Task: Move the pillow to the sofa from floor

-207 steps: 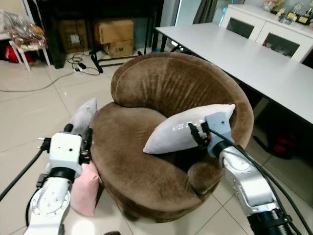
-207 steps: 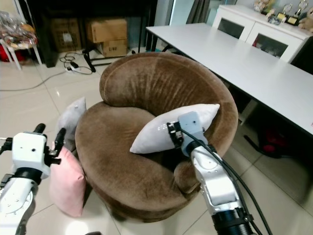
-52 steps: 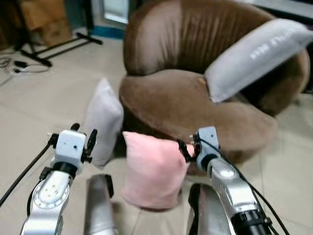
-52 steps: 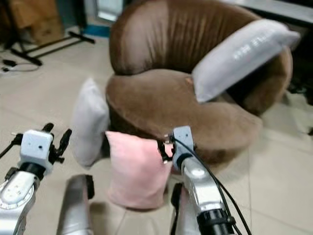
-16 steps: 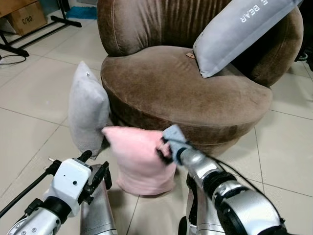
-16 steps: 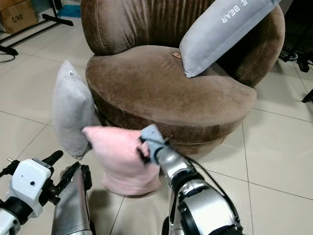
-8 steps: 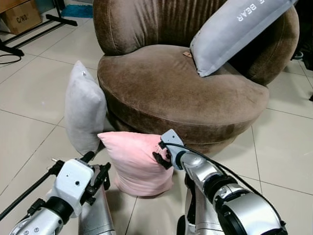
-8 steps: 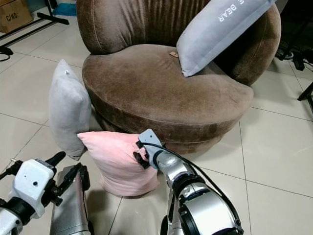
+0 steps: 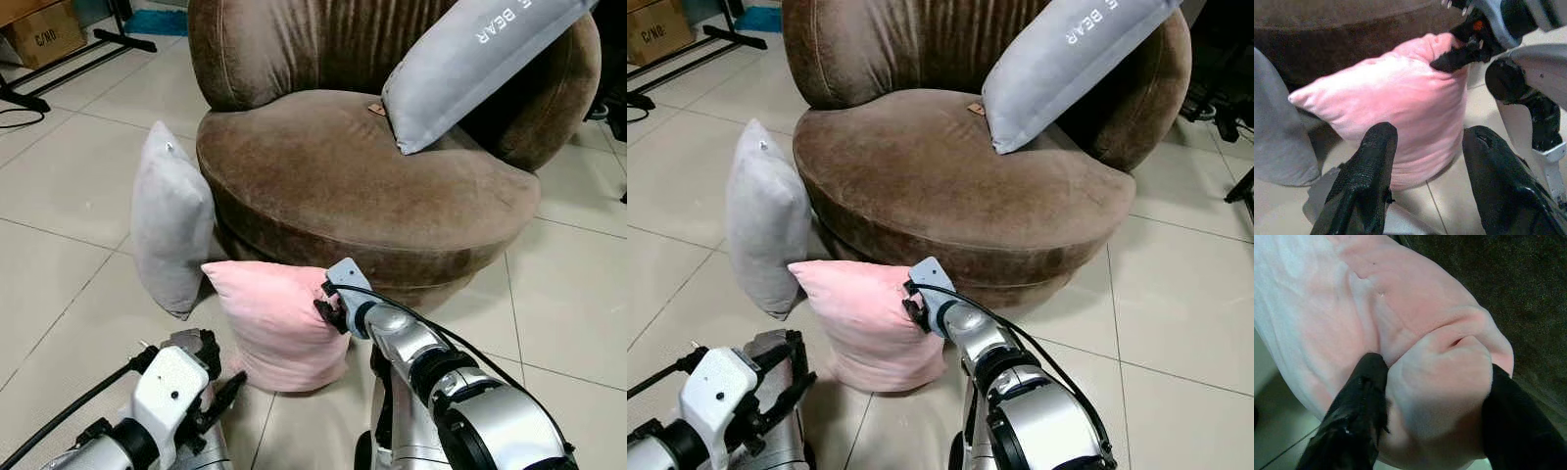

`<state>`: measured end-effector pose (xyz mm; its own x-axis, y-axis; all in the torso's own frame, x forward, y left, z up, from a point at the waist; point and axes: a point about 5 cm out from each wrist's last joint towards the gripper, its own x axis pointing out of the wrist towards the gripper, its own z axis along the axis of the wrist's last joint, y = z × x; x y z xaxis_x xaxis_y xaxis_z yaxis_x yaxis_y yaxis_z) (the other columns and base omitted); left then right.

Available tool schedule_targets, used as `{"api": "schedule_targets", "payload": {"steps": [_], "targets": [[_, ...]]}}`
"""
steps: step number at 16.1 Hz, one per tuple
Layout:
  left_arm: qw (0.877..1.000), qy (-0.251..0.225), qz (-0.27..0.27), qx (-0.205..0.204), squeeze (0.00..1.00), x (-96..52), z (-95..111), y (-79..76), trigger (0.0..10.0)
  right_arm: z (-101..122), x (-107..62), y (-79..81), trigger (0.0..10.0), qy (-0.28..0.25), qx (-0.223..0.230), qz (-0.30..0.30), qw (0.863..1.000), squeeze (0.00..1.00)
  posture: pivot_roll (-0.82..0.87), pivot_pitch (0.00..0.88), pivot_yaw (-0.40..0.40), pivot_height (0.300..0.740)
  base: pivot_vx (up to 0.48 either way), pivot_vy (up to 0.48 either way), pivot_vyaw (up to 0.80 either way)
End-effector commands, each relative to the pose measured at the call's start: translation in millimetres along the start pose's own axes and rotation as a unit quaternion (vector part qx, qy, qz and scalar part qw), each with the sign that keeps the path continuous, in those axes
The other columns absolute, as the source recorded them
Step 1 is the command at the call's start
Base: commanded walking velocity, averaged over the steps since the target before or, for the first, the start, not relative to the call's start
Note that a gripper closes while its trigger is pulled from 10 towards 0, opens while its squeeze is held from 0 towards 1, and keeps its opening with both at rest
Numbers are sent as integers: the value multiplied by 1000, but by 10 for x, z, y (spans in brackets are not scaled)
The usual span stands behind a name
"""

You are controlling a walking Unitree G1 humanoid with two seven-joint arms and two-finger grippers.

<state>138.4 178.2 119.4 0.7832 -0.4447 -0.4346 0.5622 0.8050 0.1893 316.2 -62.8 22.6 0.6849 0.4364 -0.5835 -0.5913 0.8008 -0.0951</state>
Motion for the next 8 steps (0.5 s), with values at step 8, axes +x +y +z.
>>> {"api": "schedule_targets", "payload": {"steps": [8], "targets": [[1000,6,-12,-1,0,55,-27,19,10000,-106,-13,-14,0,24,22,-6,999,0,104,33,-60,414,0,0,0]]}}
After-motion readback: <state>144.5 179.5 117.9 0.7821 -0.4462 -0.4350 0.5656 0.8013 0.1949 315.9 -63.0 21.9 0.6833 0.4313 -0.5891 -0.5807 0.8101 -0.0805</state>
